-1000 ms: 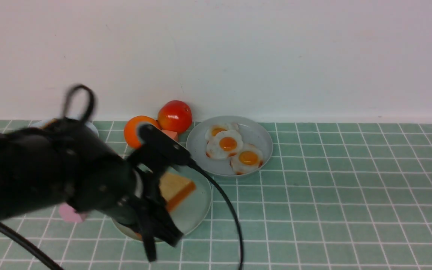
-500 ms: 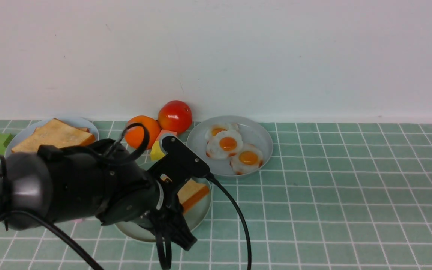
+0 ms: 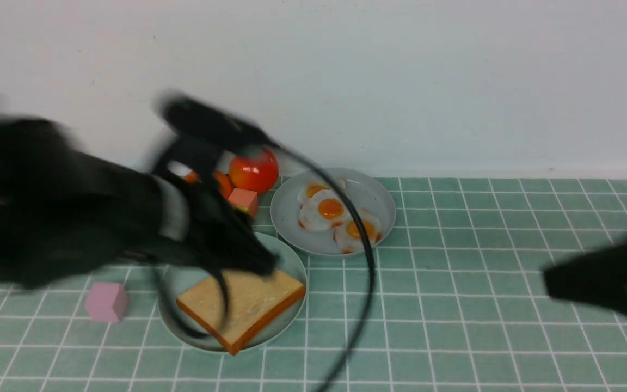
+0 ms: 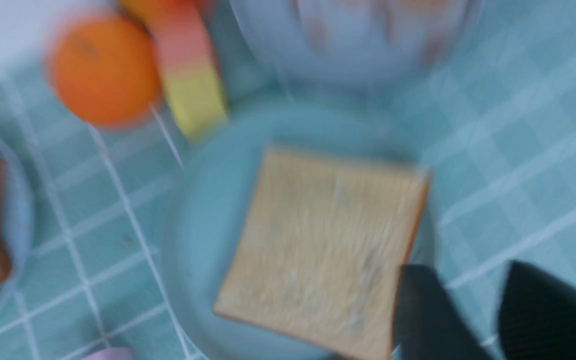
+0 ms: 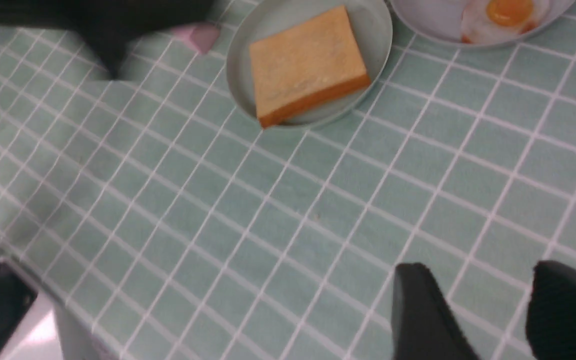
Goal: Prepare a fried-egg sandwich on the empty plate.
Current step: Use the right arm to grab a fried egg
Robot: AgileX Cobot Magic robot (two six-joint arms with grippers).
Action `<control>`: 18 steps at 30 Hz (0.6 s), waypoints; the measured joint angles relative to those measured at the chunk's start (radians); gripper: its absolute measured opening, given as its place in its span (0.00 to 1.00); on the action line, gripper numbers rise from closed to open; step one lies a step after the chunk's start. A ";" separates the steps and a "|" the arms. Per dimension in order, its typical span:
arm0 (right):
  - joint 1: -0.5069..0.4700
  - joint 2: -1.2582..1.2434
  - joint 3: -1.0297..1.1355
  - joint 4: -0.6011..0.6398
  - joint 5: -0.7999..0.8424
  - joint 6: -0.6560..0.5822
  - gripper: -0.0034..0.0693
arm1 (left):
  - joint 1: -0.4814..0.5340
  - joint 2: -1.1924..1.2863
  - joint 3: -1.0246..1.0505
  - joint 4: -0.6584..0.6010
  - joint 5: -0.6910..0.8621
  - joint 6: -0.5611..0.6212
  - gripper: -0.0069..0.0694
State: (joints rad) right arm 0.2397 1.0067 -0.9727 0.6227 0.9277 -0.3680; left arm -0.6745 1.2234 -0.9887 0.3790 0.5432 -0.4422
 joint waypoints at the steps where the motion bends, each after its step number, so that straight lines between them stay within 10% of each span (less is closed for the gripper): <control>1: 0.000 0.031 -0.008 0.008 -0.007 -0.007 0.44 | 0.000 -0.028 0.005 0.000 0.001 -0.009 0.18; 8: 0.000 0.417 -0.193 0.184 -0.063 -0.122 0.35 | 0.000 -0.500 0.246 -0.043 0.007 -0.085 0.07; 18: 0.000 1.004 -0.618 0.325 -0.091 -0.157 0.57 | 0.000 -0.876 0.552 -0.044 -0.168 -0.215 0.07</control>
State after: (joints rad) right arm 0.2397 2.0106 -1.5911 0.9479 0.8366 -0.5255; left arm -0.6745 0.3471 -0.4364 0.3348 0.3757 -0.6575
